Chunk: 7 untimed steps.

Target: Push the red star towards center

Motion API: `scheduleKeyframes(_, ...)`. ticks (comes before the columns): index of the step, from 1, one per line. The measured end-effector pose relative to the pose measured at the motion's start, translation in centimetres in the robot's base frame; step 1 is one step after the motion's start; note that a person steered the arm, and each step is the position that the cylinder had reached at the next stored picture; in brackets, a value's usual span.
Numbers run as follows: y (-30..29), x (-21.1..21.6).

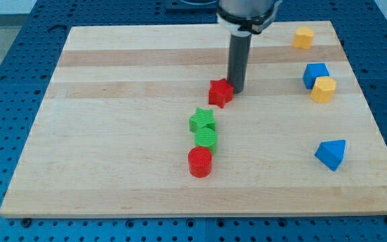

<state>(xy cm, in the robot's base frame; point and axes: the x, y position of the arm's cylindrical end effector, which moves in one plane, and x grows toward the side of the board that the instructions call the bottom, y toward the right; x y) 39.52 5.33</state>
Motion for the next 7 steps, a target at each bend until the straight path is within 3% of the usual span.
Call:
scheduleKeyframes(3,-1.2,0.5)
scheduleKeyframes(4,-1.7,-2.1)
scheduleKeyframes(5,-3.9,-2.0)
scheduleKeyframes(7,-5.3,1.1)
